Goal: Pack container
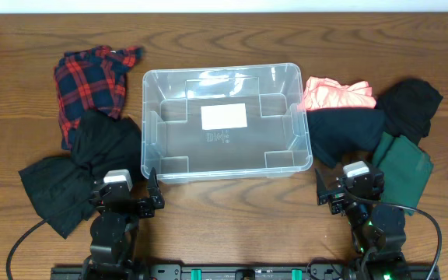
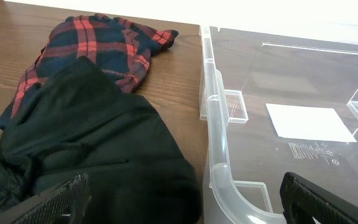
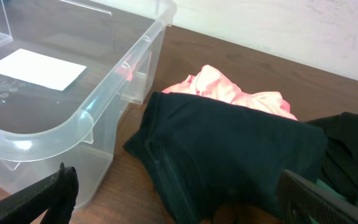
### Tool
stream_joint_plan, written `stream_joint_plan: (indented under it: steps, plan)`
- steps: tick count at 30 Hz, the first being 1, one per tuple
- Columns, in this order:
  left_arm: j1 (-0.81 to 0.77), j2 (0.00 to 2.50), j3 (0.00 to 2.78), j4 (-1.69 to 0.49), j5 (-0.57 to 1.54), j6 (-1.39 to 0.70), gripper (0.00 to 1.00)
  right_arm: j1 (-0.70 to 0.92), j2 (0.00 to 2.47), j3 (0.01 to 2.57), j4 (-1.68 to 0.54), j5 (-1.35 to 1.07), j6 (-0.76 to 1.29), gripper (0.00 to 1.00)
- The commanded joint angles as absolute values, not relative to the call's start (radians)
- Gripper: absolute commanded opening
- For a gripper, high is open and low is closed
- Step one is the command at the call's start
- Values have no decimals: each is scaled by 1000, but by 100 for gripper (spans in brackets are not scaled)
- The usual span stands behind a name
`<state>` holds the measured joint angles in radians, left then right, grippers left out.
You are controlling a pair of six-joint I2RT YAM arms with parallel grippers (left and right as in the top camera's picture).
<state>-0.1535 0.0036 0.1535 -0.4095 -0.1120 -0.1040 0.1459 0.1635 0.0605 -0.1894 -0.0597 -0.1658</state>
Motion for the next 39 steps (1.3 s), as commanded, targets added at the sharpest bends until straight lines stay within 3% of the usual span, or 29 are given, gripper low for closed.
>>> stream_joint_plan:
  steps: [1, 21, 25, 33, 39]
  plan:
    - [-156, 4, 123, -409, -125, -82, 98, 137, 162, 56, -188, -64, -154, 99]
    - [-156, 7, 123, -426, -117, -88, 98, 137, 162, 56, -188, -64, -154, 99]
    - [-156, 43, 126, -424, -117, -179, 98, 137, 162, 56, -188, -64, -154, 99]
    - [-156, 286, 336, -424, -125, -351, 98, 137, 162, 56, -188, -64, -154, 99]
    - [-142, 669, 742, -498, -239, -479, 98, 137, 162, 56, -188, -64, -154, 99]
